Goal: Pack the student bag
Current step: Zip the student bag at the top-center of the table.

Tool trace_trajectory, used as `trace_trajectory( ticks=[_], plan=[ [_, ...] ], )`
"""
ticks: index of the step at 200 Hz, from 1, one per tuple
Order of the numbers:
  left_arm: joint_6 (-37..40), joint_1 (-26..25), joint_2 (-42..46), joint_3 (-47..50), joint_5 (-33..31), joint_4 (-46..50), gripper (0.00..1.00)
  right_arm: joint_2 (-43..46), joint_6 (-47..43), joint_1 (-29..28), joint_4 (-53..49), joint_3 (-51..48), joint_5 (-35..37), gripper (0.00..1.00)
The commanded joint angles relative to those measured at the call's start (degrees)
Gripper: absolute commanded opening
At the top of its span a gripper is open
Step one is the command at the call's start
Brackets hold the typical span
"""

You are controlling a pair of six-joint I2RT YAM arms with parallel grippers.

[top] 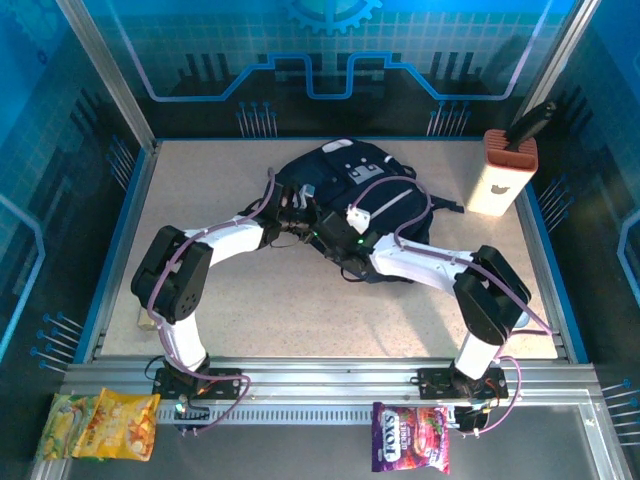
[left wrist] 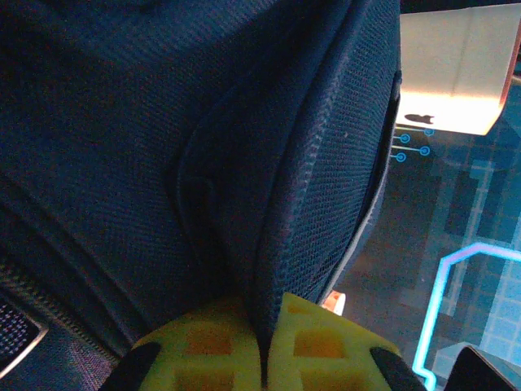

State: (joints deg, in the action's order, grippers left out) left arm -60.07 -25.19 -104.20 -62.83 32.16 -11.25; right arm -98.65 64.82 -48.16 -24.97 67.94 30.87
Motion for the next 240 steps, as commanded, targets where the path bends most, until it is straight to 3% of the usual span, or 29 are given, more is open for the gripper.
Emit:
trace_trajectory(
  ticks=[1, 39, 151, 190, 209, 222, 240],
  plan=[
    [0.02, -0.9, 2.12, 0.0, 7.09, -2.16, 0.0, -1.48, -0.31, 2.26, 0.68, 1.42, 4.78, 0.12],
    [0.78, -0.15, 2.06, -0.57, 5.71, -1.12, 0.0, 1.02, -3.74, 2.33, 0.55, -0.09, 3.96, 0.03],
    [6.09, 5.66, 0.18, -3.78, 1.08, 5.0, 0.0, 18.14, -4.17, 3.69, -7.63, -13.93, 4.48, 0.06],
    [8.3, 6.62, 0.61, -3.97, 1.33, 7.27, 0.0, 19.03, -14.5, 8.61, -4.58, -14.46, 3.43, 0.04],
    [9.31, 7.17, 1.62, -3.44, 1.06, 8.16, 0.0, 17.57, -23.41, 10.48, 0.22, -13.87, -0.76, 0.03],
    [9.4, 7.67, 2.73, -2.46, 0.93, 8.34, 0.07, 15.18, -29.03, 10.81, 2.5, -11.86, -4.34, 0.02],
    [9.65, 8.43, 5.45, -0.35, 0.31, 8.41, 0.24, 11.17, -33.86, 10.13, 3.74, -8.3, -9.22, 0.01]
  ],
)
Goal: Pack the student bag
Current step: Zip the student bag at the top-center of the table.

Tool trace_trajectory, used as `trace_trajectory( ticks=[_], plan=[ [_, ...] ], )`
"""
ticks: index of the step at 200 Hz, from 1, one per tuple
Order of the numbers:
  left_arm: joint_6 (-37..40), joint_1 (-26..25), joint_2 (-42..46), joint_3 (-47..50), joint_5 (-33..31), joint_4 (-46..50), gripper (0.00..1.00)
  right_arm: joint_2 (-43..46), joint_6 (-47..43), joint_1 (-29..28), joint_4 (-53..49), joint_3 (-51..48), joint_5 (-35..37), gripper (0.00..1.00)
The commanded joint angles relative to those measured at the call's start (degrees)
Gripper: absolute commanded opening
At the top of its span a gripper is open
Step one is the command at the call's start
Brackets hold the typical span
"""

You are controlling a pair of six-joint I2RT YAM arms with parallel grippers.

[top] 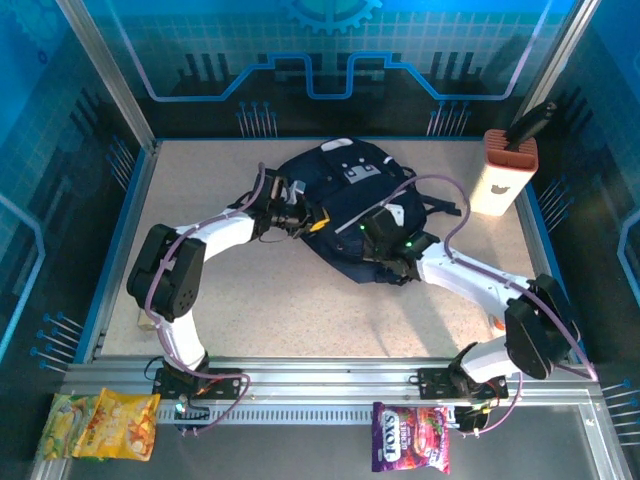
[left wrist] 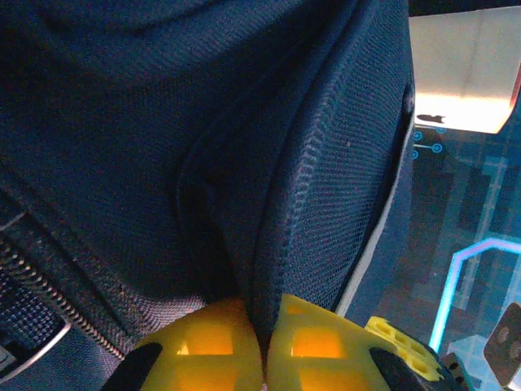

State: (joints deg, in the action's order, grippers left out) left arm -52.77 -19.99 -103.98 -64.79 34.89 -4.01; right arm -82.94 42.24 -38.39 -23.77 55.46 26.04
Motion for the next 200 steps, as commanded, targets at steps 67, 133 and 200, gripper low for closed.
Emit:
trace_trajectory(
  ticks=[67, 133, 200],
  plan=[
    [-6.2, 8.35, 21.79, 21.41, -15.73, -2.71, 0.59, -18.91, -15.95, -7.5, 10.69, 15.8, -17.73, 0.0],
    [-10.92, 9.09, 25.61, 25.25, -16.27, -4.43, 0.53, -25.42, -14.83, -10.65, 13.51, 24.52, -24.13, 0.0],
    [-17.36, 9.09, 18.73, 24.98, -11.66, -15.57, 0.44, -23.59, -13.3, -10.65, 14.97, 22.32, -25.43, 0.0]
  ],
)
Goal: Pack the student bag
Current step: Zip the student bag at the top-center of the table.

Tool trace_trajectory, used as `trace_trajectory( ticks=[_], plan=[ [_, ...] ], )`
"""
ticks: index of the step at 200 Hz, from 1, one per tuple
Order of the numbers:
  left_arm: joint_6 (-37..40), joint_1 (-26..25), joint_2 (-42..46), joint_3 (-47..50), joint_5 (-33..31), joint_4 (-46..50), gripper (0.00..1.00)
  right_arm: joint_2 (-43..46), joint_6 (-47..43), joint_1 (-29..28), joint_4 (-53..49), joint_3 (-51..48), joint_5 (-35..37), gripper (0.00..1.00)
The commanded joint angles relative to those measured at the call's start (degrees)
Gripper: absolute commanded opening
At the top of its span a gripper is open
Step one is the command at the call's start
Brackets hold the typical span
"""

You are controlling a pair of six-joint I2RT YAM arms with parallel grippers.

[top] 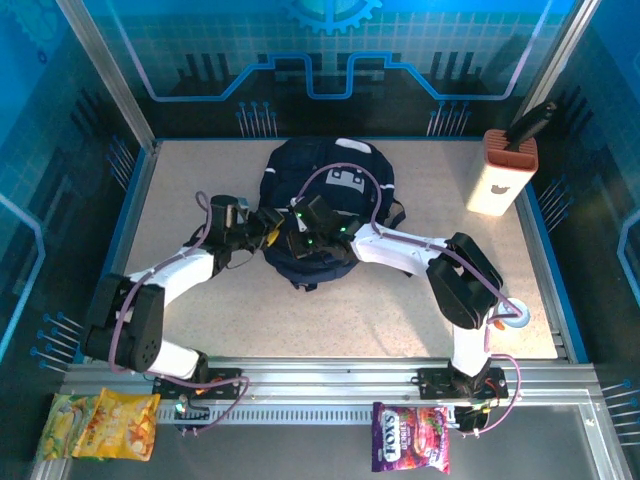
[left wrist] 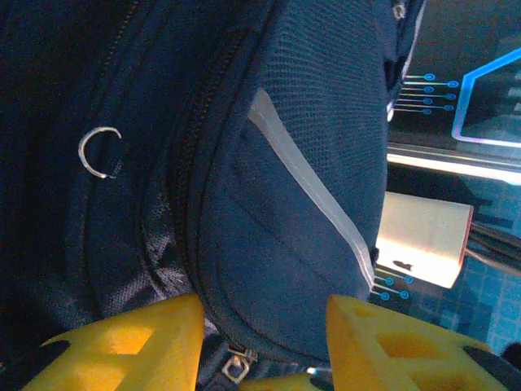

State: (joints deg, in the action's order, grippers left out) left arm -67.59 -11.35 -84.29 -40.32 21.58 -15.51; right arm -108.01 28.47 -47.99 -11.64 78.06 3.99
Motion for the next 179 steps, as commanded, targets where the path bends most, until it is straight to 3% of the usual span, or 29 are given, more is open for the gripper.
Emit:
trace_trajectory(
  ticks=[1, 115, 134, 179],
  plan=[
    [-2.54, 0.46, -0.92, 0.5, 1.59, -4.04, 0.44, 1.53, 0.5, -1.06, 2.84, -0.32, -3.37, 0.0],
    [-5.74, 0.46, -3.7, 0.6, -2.6, -2.1, 0.39, 1.95, 1.58, -1.05, 1.2, -1.43, 0.23, 0.0],
    [-5.78, 0.46, -4.58, -0.3, -1.82, -2.92, 0.31, 1.8, 1.92, -1.04, 0.46, -1.46, 1.28, 0.0],
    [-4.35, 0.45, -4.86, -2.07, -1.33, -2.5, 0.0, 3.15, 2.51, -1.45, -3.98, -2.71, 8.47, 0.0]
  ],
)
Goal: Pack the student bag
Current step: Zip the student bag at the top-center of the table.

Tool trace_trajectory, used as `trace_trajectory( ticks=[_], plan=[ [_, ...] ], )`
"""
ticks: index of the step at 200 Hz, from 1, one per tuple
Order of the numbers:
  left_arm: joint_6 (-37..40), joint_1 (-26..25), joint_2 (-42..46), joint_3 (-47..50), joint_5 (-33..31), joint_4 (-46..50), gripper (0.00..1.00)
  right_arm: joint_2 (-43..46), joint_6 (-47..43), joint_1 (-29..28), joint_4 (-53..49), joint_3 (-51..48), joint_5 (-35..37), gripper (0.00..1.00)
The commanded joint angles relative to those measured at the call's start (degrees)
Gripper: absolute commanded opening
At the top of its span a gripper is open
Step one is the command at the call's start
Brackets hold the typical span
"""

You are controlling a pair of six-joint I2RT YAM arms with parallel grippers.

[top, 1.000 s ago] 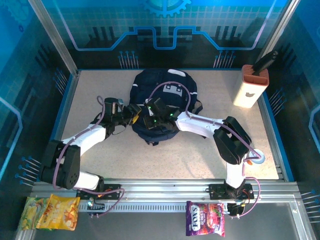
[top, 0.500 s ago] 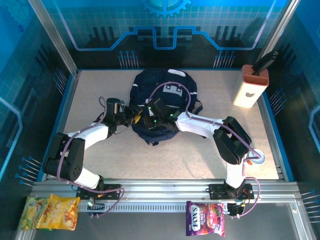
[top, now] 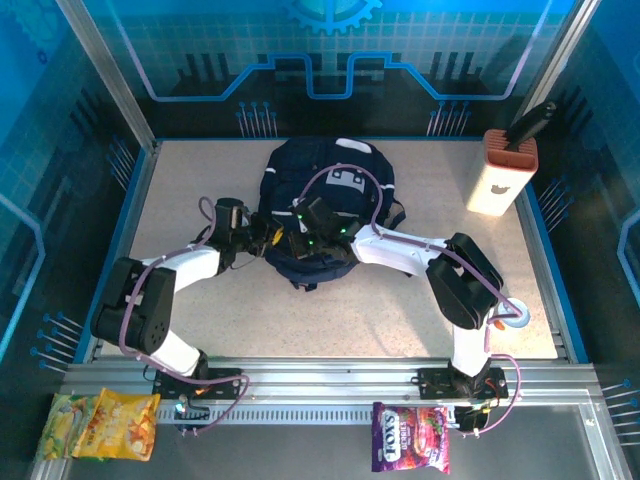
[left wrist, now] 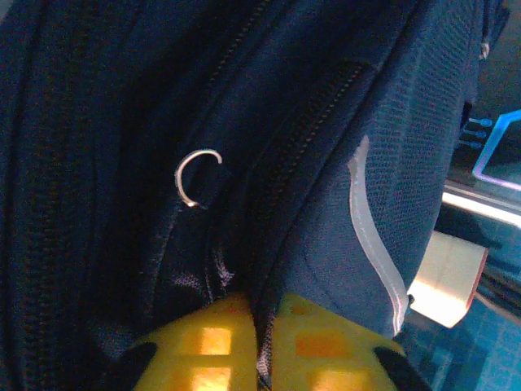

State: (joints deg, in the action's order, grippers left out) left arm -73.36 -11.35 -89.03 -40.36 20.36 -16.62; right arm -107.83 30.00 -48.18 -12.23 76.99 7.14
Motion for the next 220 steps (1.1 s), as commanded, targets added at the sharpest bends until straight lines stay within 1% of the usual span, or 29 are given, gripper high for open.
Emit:
trace_trajectory(
  ticks=[1, 20, 42, 67, 77, 90, 98, 112, 179, 220],
  plan=[
    [1.49, 0.46, -0.1, -2.06, -0.08, -1.35, 0.0, 3.02, 1.05, -1.23, -3.58, -1.7, 5.64, 0.0],
    [2.16, 0.48, 0.91, -2.32, 0.18, -1.02, 0.0, 4.45, 1.4, -1.29, -5.47, -3.2, 8.82, 0.0],
    [2.63, 0.45, 2.06, -2.58, 0.71, -0.26, 0.0, 5.15, 1.0, -1.55, -5.88, -3.69, 7.71, 0.0],
    [2.57, 0.37, 2.92, -2.72, 1.5, -0.16, 0.0, 4.53, 0.35, -2.57, -6.45, -1.83, 7.26, 0.0],
    [2.44, 0.37, 3.07, -2.72, 1.99, -0.34, 0.0, 3.98, 0.46, -2.75, -6.83, -0.75, 6.4, 0.06],
    [2.18, 0.37, 3.21, -2.87, 2.71, -0.46, 0.0, 3.15, 1.03, -3.05, -7.24, 0.39, 5.87, 0.19],
    [2.09, 0.37, 3.31, -2.81, 3.05, -0.64, 0.0, 2.67, 1.66, -3.01, -7.62, 0.95, 6.01, 0.25],
    [1.74, 0.37, 3.51, -2.65, 3.36, -0.97, 0.0, 1.84, 2.61, -3.05, -8.19, 1.88, 6.35, 0.31],
    [1.73, 0.19, 5.05, -2.43, 3.46, -0.84, 0.0, -1.61, 8.11, -3.06, -9.13, 4.08, 5.98, 0.36],
    [1.82, -0.16, 5.67, -2.35, 3.45, -0.6, 0.0, -3.52, 10.21, -2.97, -10.77, 7.16, 7.65, 0.39]
  ],
)
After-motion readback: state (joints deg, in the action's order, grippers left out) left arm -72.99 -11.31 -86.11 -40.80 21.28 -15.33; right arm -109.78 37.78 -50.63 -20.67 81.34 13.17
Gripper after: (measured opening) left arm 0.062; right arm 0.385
